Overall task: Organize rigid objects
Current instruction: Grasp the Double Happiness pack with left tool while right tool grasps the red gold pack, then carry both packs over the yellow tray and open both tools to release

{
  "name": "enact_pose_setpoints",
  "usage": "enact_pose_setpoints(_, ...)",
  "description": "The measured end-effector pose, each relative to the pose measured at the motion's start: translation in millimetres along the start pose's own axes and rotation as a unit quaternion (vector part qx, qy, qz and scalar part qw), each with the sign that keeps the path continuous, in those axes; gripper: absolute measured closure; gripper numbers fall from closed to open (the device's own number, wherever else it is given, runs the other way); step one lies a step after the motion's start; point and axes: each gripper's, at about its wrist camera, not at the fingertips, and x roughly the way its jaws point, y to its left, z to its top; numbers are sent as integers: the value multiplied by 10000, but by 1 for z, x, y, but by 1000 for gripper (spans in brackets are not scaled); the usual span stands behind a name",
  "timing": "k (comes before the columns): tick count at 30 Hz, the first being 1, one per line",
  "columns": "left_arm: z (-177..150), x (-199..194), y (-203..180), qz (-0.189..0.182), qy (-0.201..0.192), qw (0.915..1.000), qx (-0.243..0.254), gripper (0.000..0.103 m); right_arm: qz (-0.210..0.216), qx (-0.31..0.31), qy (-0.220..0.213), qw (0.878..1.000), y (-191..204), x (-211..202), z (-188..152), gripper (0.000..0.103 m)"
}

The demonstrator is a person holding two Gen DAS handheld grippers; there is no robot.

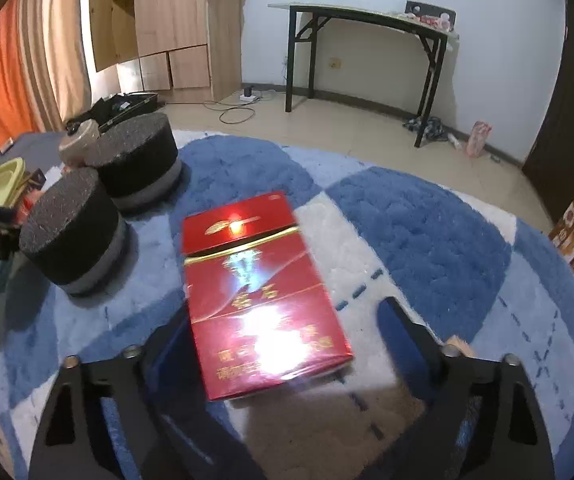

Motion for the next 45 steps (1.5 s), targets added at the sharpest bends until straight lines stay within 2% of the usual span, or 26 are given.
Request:
enact_pose_setpoints(1, -2, -2, -1, 37, -25, 10000, 45, 14, -10, -30, -23, 10000, 3, 2, -1, 41)
enact_pose_setpoints(5, -6, -12, -4, 81, -116, 9999, 83, 14, -44, 5, -97, 9999, 4, -4, -3, 45)
enact_pose_setpoints(9, -6, -43, 9, -80, -276, 9996, -6, 14, -189, 75, -244, 9995, 4, -26, -3, 47)
enact_pose_setpoints(13, -7, -92, 45, -249, -663, 9969, -353, 14, -160, 121, -481, 9986, 13, -66, 4, 48)
enact_pose_setpoints(16, -11, -132, 91, -182, -975, 9930, -648, 14, 44, 83, -540, 9985, 35, -89, 19, 48)
enact_pose_setpoints(20, -15, -166, 158, 225, -1102, 9895, -905, 14, 390, -259, -730, 9962, 89, -118, 48, 48)
enact_pose_setpoints(24, -37, -185, 231, 677, -1017, 9836, -1327, 14, 1027, -692, -849, 9887, 169, -133, 89, 48)
enact_pose_setpoints(29, -90, -169, 284, 709, -668, 9788, -1800, 14, 1543, -1452, -648, 9751, 287, -117, 118, 48)
enact_pose_setpoints(33, -122, -153, 291, 779, -351, 9789, -1858, 14, 1805, -2124, -236, 9601, 375, -85, 103, 48)
enact_pose_setpoints(38, -134, -128, 295, 770, -163, 9791, -1874, 14, 1835, -2674, 298, 9455, 448, -42, 68, 48)
enact_pose_setpoints(41, -131, -125, 291, 908, -235, 9830, -1580, 14, 1541, -3045, 271, 9396, 472, -31, 47, 48)
enact_pose_setpoints(45, -125, -125, 283, 811, -314, 9862, -1412, 14, 1517, -2989, 319, 9416, 485, -16, 47, 48)
